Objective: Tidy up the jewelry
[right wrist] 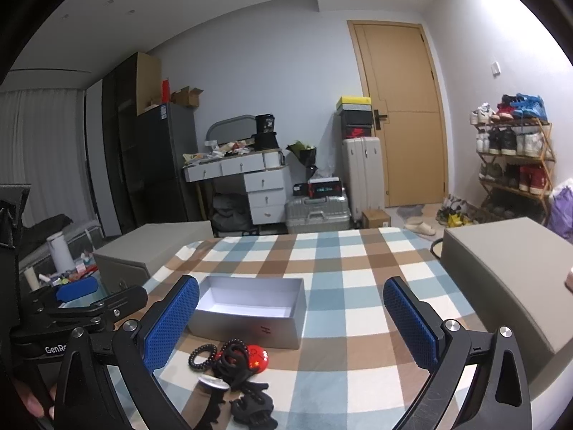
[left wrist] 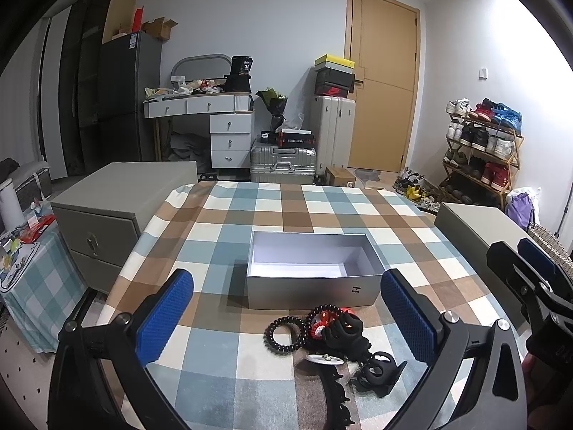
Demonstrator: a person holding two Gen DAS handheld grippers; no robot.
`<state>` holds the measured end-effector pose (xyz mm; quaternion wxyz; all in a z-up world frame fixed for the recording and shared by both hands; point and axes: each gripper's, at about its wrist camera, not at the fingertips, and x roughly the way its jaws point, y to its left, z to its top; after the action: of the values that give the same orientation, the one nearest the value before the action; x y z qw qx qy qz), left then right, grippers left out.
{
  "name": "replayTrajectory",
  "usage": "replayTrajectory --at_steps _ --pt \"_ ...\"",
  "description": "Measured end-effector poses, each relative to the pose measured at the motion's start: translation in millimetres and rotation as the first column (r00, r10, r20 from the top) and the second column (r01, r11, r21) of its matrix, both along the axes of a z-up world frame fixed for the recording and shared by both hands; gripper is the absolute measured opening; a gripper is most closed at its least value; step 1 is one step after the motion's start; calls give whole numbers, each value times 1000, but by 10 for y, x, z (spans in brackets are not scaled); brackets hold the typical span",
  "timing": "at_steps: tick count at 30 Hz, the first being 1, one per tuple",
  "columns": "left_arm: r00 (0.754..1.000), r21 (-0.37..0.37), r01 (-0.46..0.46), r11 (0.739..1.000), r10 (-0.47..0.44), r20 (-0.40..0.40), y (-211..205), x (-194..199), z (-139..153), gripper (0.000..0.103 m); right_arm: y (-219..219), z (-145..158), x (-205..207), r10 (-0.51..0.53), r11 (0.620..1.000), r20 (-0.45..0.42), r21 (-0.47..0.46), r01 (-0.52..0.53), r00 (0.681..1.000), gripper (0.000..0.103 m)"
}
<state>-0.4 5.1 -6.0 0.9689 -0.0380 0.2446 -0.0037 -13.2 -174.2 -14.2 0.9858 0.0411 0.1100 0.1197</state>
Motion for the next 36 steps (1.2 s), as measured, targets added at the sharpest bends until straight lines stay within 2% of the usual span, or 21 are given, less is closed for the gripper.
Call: replayTrajectory --at_steps 36 --pt "1000 -4 -17 1000 17 -8 56 -15 -42 102 -50 -65 27 -15 1000 -16 7 15 1000 103"
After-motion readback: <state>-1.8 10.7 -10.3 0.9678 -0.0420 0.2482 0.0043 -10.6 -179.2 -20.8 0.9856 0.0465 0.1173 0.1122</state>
